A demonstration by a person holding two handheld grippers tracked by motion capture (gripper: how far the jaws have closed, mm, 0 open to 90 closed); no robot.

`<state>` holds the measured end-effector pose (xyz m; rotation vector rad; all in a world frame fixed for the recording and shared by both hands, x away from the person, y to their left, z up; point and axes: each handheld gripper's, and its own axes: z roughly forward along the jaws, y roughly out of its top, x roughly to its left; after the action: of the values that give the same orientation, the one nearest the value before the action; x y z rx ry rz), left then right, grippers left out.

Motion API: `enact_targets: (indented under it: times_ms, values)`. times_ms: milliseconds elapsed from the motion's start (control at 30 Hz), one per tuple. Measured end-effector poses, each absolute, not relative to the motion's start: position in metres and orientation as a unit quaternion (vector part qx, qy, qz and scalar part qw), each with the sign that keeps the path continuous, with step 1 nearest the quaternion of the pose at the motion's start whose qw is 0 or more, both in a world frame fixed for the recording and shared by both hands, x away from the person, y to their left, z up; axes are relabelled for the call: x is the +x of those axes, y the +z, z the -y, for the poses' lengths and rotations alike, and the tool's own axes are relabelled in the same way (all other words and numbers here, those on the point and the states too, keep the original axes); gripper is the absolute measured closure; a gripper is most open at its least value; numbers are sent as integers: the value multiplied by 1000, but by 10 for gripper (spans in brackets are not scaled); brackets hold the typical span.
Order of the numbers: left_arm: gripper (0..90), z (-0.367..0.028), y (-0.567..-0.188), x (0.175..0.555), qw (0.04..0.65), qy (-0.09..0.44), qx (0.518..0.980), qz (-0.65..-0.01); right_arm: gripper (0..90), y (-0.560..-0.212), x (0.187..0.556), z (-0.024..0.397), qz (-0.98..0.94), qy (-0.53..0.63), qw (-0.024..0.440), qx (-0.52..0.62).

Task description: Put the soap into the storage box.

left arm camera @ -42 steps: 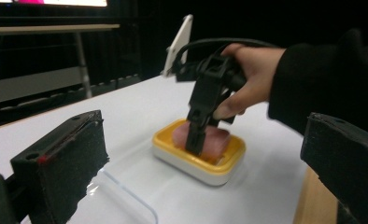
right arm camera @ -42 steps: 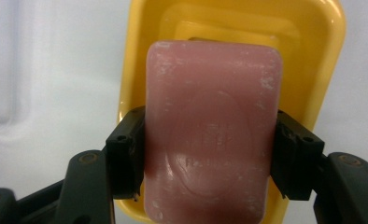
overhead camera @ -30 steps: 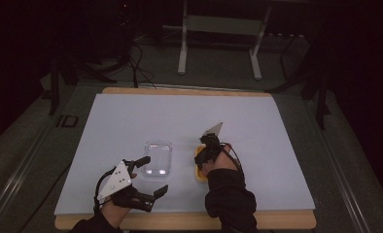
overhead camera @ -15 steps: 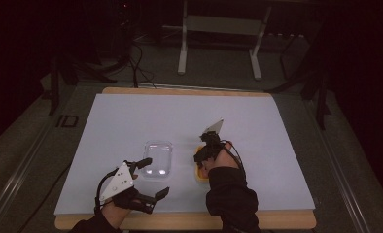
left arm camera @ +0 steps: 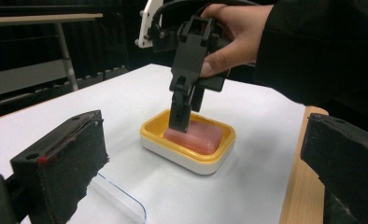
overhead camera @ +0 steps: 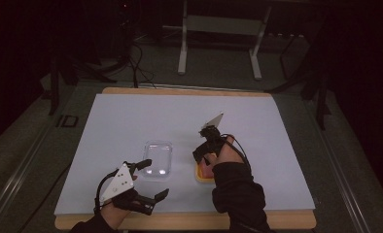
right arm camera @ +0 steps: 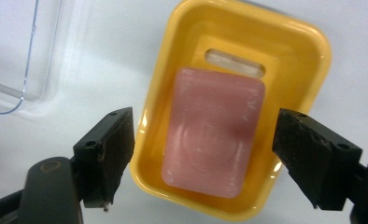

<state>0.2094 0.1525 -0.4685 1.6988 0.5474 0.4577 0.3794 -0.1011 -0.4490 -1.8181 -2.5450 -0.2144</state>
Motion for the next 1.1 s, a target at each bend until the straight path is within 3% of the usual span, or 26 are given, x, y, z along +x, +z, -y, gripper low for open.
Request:
enact_targets:
  times_ms: [733,1100]
  values:
    - [7,-167,-475,193,586,219,733,-266,222,-442,378,130,862,-114,1,-493]
    - [7,-168,-477,187,576,227,739,-267,182,-439,367,161,880,-194,-18,-433]
